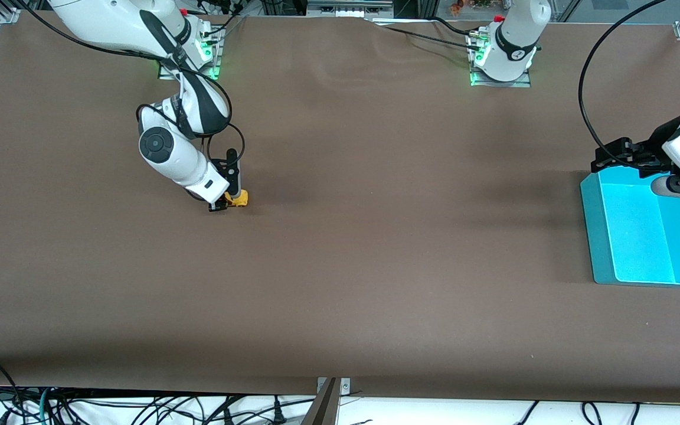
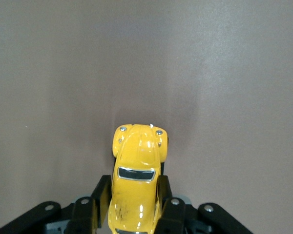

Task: Wind and store yellow beetle car
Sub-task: 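Close the right gripper on the car while the left gripper approaches the bin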

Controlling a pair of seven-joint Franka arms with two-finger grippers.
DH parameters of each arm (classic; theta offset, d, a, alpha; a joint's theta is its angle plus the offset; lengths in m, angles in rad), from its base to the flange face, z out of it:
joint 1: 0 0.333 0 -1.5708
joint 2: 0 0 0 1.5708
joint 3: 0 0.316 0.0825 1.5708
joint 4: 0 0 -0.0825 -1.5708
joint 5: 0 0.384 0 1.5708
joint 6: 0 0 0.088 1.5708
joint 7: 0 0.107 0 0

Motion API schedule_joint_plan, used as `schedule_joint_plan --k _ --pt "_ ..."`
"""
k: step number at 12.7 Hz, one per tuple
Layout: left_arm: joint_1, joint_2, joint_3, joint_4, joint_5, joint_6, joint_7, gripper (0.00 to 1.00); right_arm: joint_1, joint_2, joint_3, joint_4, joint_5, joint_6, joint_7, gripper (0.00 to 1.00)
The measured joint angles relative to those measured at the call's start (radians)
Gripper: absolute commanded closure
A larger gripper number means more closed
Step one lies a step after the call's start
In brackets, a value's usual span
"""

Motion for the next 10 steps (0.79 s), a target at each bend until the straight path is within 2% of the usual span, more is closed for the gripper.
schedule_joint_plan --k 1,10 --pt "0.0 0.0 0.0 0.0 0.0 0.0 -0.004 0.0 0.0 -0.002 0.0 0.0 0.0 -0.001 0.0 0.8" --pt "0.0 0.011 0.0 -0.002 0.0 0.0 -0.006 0.0 -0.001 -0.002 -0.001 0.0 0.0 -0.001 0.002 0.8"
